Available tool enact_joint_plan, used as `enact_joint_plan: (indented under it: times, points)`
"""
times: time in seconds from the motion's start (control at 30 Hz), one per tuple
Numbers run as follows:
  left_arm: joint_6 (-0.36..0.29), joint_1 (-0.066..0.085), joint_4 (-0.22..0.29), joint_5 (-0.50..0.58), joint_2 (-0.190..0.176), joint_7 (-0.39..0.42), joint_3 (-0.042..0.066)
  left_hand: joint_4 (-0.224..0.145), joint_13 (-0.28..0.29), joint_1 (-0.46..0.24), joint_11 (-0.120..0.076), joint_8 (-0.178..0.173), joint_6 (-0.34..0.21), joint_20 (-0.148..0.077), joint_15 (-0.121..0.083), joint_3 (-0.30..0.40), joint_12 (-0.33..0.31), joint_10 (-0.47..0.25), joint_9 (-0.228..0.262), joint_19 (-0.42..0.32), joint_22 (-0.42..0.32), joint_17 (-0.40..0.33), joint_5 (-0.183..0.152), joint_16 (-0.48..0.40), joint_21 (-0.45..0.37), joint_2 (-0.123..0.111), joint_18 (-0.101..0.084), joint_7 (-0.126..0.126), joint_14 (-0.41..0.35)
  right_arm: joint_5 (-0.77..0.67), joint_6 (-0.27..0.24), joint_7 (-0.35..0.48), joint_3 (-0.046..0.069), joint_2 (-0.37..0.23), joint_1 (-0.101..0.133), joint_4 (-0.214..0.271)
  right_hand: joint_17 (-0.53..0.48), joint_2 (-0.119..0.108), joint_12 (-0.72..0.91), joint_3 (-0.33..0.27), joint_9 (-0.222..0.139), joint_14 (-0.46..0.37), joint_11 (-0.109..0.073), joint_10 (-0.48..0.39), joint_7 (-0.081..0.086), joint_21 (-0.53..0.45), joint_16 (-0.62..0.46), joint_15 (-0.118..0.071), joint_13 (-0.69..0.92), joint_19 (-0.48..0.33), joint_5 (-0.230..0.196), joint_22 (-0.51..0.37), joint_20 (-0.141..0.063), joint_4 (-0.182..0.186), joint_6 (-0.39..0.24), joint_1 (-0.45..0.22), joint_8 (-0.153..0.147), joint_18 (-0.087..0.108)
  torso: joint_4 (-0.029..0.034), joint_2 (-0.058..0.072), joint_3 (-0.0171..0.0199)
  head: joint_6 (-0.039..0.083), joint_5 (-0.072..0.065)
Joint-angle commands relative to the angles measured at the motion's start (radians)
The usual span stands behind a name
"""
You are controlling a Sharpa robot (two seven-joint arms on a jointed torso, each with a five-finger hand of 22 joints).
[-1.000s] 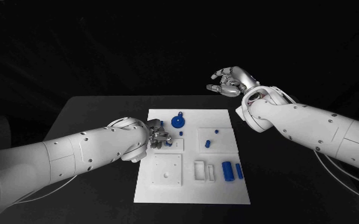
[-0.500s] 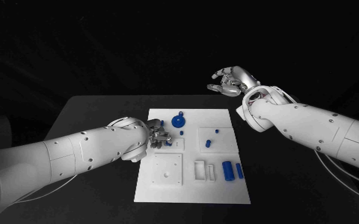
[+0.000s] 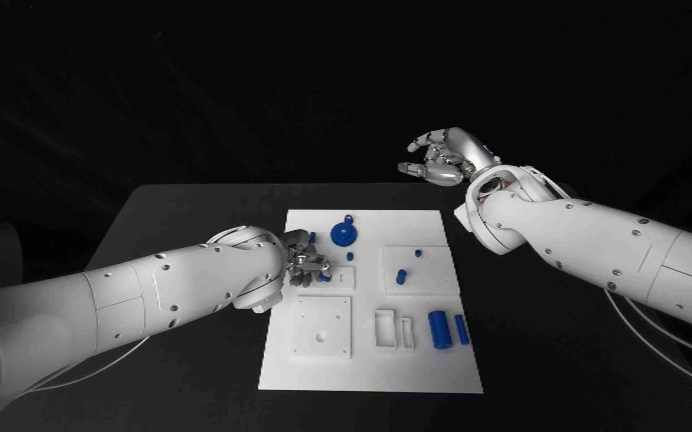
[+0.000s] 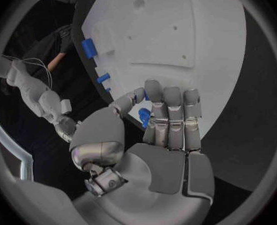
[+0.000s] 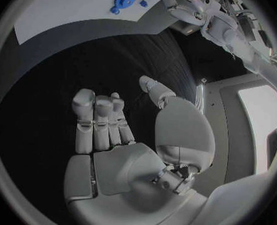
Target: Assemble the parts on the task board
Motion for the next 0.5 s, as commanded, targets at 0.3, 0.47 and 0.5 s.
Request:
enact_joint_plan:
  times: [0.3, 0.47, 0.5]
  points:
    - [0.037, -0.005, 0.001, 0.006, 0.005, 0.002, -0.003, 0.031, 0.006, 0.003, -0.025, 0.004, 0.175, -0.094, -0.009, -0.008, 0.036, 0.013, 0.089, 0.006, 0.021, -0.005, -0.063, 0.032, 0.019, -0.024, 0.004, -0.114, 0.012, -0.003, 0.013, 0.002, 0.000, 0.004, 0.000, -0.003, 0.001, 0.012, 0.004, 0.000, 0.001, -0.003, -0.001, -0.007, 0.018, -0.004, -0.005, -0.004, -0.002, 0.001, 0.006, 0.002, -0.006, 0.008, -0.014, 0.001, 0.005, 0.127, -0.0007, 0.000, 0.0019, -0.004, 0.003]
    - [0.036, -0.005, 0.002, 0.003, 0.006, 0.002, -0.003, 0.041, 0.017, 0.006, -0.031, 0.020, 0.186, -0.100, -0.015, -0.011, 0.063, 0.018, 0.093, 0.014, 0.022, -0.001, -0.072, 0.056, 0.033, -0.027, 0.007, -0.120, 0.019, -0.003, 0.013, 0.002, 0.000, 0.006, 0.000, -0.004, 0.002, 0.012, 0.004, -0.001, 0.001, -0.003, -0.001, -0.007, 0.018, -0.004, -0.005, -0.004, -0.002, 0.001, 0.006, 0.002, -0.006, 0.008, -0.014, 0.001, 0.005, 0.127, -0.0011, 0.000, 0.0023, -0.005, 0.004]
    - [0.035, -0.005, 0.002, 0.003, 0.006, 0.002, -0.003, 0.042, 0.019, 0.006, -0.032, 0.022, 0.187, -0.100, -0.016, -0.012, 0.067, 0.018, 0.093, 0.015, 0.023, -0.001, -0.072, 0.059, 0.035, -0.027, 0.008, -0.121, 0.019, -0.003, 0.013, 0.002, 0.000, 0.006, 0.000, -0.004, 0.002, 0.012, 0.004, -0.001, 0.001, -0.003, -0.001, -0.007, 0.018, -0.004, -0.005, -0.004, -0.002, 0.001, 0.006, 0.002, -0.006, 0.008, -0.014, 0.001, 0.005, 0.127, -0.0012, 0.000, 0.0026, -0.005, 0.005]
